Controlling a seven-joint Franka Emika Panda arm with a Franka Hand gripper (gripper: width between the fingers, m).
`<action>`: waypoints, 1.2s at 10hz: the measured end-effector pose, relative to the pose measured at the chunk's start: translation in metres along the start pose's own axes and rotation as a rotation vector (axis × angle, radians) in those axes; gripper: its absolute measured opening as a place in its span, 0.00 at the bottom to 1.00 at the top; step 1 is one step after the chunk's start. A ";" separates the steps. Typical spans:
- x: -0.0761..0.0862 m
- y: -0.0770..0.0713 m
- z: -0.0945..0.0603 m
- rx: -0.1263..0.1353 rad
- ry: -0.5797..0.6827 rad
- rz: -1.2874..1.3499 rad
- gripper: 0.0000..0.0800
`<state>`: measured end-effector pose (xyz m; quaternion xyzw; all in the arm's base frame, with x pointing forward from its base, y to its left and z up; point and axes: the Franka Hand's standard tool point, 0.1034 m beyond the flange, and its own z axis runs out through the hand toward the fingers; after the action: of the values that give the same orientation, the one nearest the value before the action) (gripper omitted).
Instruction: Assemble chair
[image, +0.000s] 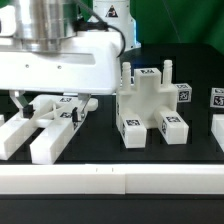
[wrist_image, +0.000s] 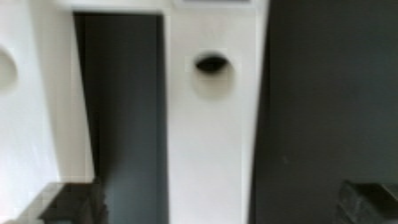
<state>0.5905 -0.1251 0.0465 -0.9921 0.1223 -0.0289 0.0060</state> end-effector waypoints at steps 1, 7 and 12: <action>0.002 0.000 -0.001 -0.002 0.008 -0.002 0.81; 0.002 0.005 0.020 -0.010 -0.028 0.002 0.81; 0.001 0.003 0.025 -0.012 -0.031 0.008 0.81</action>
Offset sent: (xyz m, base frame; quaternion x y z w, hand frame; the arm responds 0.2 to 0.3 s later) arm 0.0000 0.0000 0.0000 0.0000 0.0000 0.0000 1.0000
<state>0.5923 -0.1280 0.0215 -0.9919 0.1261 -0.0126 0.0018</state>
